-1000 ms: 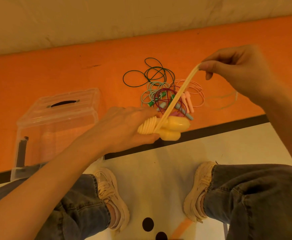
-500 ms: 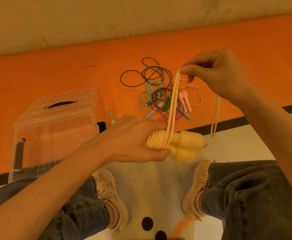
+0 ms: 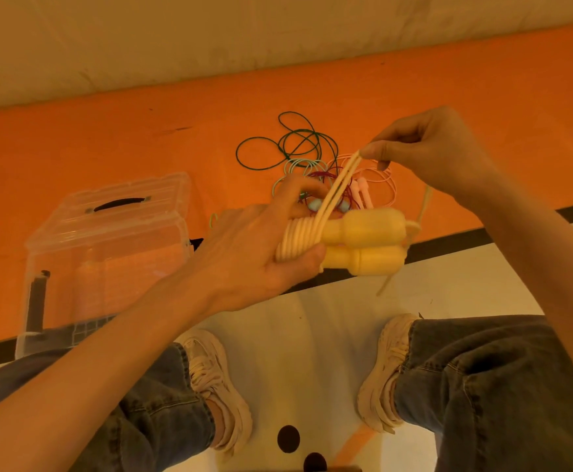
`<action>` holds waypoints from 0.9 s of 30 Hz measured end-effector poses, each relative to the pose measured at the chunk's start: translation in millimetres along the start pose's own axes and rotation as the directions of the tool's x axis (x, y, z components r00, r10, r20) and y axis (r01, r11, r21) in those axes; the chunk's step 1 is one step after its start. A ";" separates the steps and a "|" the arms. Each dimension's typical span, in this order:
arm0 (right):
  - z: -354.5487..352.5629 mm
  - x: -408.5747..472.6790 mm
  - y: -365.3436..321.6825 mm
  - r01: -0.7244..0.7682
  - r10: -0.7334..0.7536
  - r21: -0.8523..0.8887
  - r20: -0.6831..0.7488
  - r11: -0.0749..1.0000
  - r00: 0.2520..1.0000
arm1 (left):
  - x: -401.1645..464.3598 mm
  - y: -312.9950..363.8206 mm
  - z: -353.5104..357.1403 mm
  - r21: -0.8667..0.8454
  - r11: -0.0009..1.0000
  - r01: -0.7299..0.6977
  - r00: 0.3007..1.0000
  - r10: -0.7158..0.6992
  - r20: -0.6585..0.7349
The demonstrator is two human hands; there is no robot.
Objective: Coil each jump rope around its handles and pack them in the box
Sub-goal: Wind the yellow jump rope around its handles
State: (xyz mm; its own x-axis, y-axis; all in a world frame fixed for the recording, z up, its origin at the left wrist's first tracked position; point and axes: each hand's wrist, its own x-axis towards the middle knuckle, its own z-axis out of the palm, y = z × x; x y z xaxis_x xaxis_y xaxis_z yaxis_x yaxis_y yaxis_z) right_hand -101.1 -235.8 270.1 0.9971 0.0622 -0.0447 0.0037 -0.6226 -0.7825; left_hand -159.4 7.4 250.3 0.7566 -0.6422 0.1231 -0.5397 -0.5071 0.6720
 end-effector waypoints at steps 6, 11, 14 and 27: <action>-5.4 -5.5 -5.0 -0.085 0.078 0.128 0.060 0.988 0.995 | 4.4 1.0 -1.1 -0.423 0.903 -0.077 0.976 -0.018 -0.217; -4.9 -7.8 -8.9 -0.129 0.104 0.187 0.139 0.974 0.985 | 7.3 3.7 -7.7 -0.689 0.724 0.042 0.906 -0.318 -0.279; -6.1 -9.3 -10.4 -0.130 0.090 0.172 0.222 0.977 0.971 | 9.3 3.3 -8.2 -0.702 0.706 0.090 0.865 -0.406 -0.296; 1.5 -20.1 -16.8 -0.081 0.012 0.088 0.603 0.993 0.798 | 12.0 -8.6 -5.0 -0.669 0.706 0.234 0.715 -0.591 -0.374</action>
State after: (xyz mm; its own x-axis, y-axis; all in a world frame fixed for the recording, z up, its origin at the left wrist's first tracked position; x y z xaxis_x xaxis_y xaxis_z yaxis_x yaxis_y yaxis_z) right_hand -121.4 -225.5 283.2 0.7494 0.5124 -0.4194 -0.0840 -0.5547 -0.8278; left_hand -143.9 6.9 249.7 0.9978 0.0558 -0.0361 0.0428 -0.1239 0.9914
